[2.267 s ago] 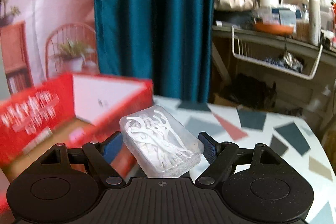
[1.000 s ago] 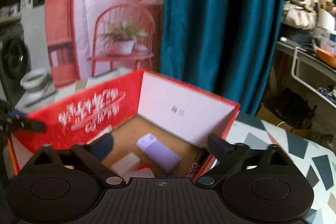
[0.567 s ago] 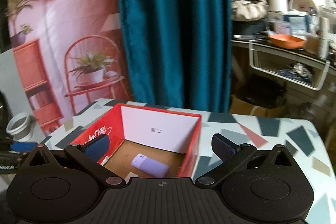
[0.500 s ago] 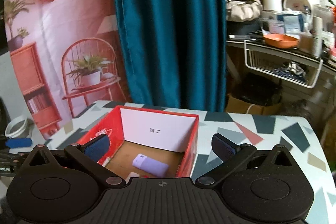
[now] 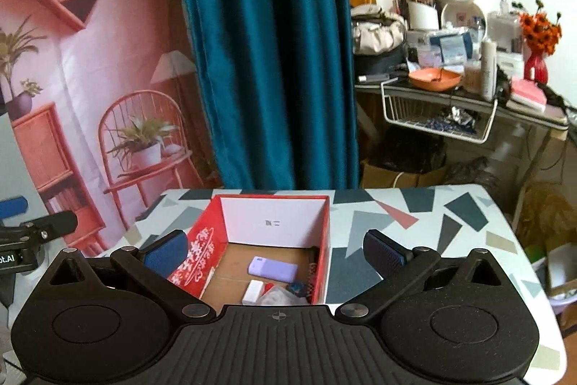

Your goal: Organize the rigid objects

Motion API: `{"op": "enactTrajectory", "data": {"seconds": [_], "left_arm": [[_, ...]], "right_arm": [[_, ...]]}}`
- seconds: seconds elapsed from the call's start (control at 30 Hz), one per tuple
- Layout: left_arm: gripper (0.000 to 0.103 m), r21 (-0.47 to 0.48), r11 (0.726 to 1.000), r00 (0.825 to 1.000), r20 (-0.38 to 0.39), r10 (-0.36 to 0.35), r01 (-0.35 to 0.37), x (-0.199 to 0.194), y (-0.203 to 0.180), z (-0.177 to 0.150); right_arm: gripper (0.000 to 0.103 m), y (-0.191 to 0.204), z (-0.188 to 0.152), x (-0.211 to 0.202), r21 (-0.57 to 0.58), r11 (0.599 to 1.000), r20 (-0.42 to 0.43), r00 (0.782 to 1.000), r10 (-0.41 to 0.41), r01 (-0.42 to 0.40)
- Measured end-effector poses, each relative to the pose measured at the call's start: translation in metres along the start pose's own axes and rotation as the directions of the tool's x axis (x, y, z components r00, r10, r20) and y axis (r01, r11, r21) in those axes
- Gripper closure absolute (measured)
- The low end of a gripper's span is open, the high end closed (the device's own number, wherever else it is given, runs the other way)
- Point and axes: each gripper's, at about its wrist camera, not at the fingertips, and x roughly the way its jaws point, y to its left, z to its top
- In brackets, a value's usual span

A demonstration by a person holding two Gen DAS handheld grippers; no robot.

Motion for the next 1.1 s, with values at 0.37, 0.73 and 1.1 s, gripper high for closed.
{"op": "enactTrajectory", "data": {"seconds": [0.37, 0.73, 1.1], "left_arm": [[0.0, -0.057, 0.998, 1.0, 0.015, -0.018, 0.019, -0.049, 0.007, 0.011], [0.0, -0.061, 0.998, 1.0, 0.01, -0.002, 0.003, -0.053, 0.009, 0.008], [0.0, -0.063, 0.998, 1.0, 0.015, 0.01, -0.009, -0.055, 0.009, 0.007]], "right_arm": [[0.0, 0.028, -0.005, -0.07, -0.014, 1.0, 0.069, 0.997, -0.018, 0.019], [0.0, 0.025, -0.006, -0.085, -0.007, 0.999, 0.1, 0.994, -0.034, 0.034], [0.0, 0.026, -0.007, -0.088, -0.009, 0.998, 0.109, 0.993, -0.055, 0.056]]}}
